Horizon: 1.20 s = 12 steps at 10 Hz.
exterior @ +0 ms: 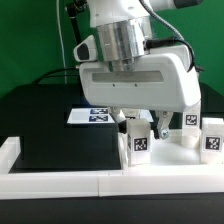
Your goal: Assemble square table
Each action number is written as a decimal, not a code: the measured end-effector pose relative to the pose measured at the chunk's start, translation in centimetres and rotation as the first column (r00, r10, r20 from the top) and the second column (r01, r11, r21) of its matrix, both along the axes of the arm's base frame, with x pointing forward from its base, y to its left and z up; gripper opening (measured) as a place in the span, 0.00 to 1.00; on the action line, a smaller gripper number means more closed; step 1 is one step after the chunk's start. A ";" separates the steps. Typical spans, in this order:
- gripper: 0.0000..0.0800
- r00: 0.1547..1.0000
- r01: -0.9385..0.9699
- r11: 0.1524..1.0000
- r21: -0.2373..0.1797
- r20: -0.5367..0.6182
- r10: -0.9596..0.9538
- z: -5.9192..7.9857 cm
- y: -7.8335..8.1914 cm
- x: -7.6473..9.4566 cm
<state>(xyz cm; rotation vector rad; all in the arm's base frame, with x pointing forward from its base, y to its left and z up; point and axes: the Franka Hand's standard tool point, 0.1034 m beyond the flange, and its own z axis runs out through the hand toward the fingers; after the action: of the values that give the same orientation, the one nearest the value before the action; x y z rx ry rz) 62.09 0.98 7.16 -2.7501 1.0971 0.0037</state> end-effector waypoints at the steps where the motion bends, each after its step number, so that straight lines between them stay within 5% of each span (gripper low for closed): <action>1: 0.81 0.998 -0.064 0.998 -0.005 0.010 0.064 0.0 0.0 0.0; 5: 0.81 0.783 -0.612 0.780 -0.130 0.033 0.621 0.4 -0.5 0.5; 6: 0.81 0.794 -0.599 0.791 -0.127 0.033 0.607 0.4 -0.5 0.5; 7: 0.66 0.810 -0.578 0.807 -0.124 0.032 0.585 0.4 -0.5 0.5; 8: 0.66 0.808 -0.581 0.804 -0.125 0.032 0.589 0.4 -0.5 0.5; 10: 0.36 0.884 -0.462 0.880 -0.111 0.025 0.467 0.4 -0.7 0.5; 12: 0.36 0.925 -0.376 0.921 -0.103 0.019 0.379 0.4 -0.7 0.4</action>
Offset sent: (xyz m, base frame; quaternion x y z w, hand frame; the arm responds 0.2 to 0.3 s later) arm 0.0175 -0.0062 0.0085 -0.0456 0.0395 -0.4285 0.9015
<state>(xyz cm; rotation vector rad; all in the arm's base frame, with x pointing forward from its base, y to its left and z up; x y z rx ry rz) 62.54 0.29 7.52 -2.9899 0.5536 -0.0517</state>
